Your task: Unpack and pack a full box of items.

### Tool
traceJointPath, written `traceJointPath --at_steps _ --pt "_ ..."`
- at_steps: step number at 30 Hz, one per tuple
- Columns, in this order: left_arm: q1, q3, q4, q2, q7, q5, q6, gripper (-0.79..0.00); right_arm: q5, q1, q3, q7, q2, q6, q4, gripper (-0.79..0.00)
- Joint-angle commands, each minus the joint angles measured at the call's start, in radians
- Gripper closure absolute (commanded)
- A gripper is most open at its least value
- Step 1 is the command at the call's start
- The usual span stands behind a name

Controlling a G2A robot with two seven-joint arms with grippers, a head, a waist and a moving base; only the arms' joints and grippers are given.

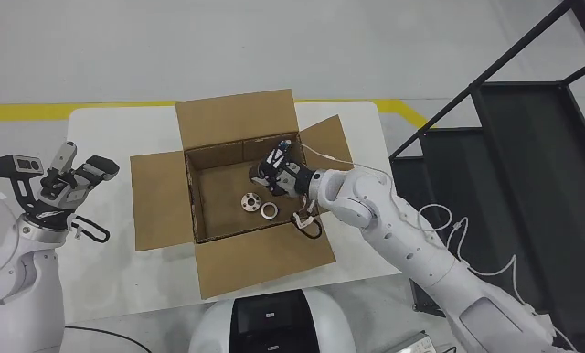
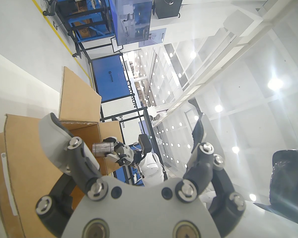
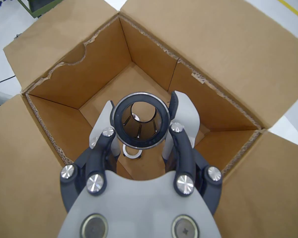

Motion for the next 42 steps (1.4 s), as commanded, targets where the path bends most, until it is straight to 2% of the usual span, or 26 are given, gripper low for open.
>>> traceJointPath --at_steps 1,11,15,22,31,32,34,35,42 --pt "0.0 0.0 0.0 0.0 0.0 0.0 0.0 -0.785 0.004 0.02 -0.027 -0.002 -0.012 0.012 0.044 0.0" --pt "0.0 0.0 0.0 0.0 0.0 0.0 0.0 -0.785 -0.023 0.102 -0.14 -0.008 -0.071 0.083 0.228 0.0" --pt "0.0 0.0 0.0 0.0 0.0 0.0 0.0 -0.785 -0.063 0.132 -0.178 0.024 -0.091 0.103 0.278 0.0" --pt "0.0 0.0 0.0 0.0 0.0 0.0 0.0 -0.785 -0.042 0.16 -0.202 -0.029 -0.126 0.141 0.359 0.0" --pt "0.0 0.0 0.0 0.0 0.0 0.0 0.0 -0.785 -0.032 0.177 -0.221 -0.058 -0.16 0.142 0.442 0.0" --pt "0.0 0.0 0.0 0.0 0.0 0.0 0.0 -0.785 -0.032 0.179 -0.223 -0.059 -0.163 0.142 0.451 -0.052" --pt "0.0 0.0 0.0 0.0 0.0 0.0 0.0 -0.785 -0.032 0.183 -0.226 -0.061 -0.17 0.141 0.464 -0.588" --pt "0.0 0.0 0.0 0.0 0.0 0.0 0.0 -0.785 -0.033 0.185 -0.227 -0.061 -0.173 0.141 0.469 -0.785" --pt "0.0 0.0 0.0 0.0 0.0 0.0 0.0 -0.785 -0.026 0.188 -0.215 -0.071 -0.184 0.117 0.451 -0.785"
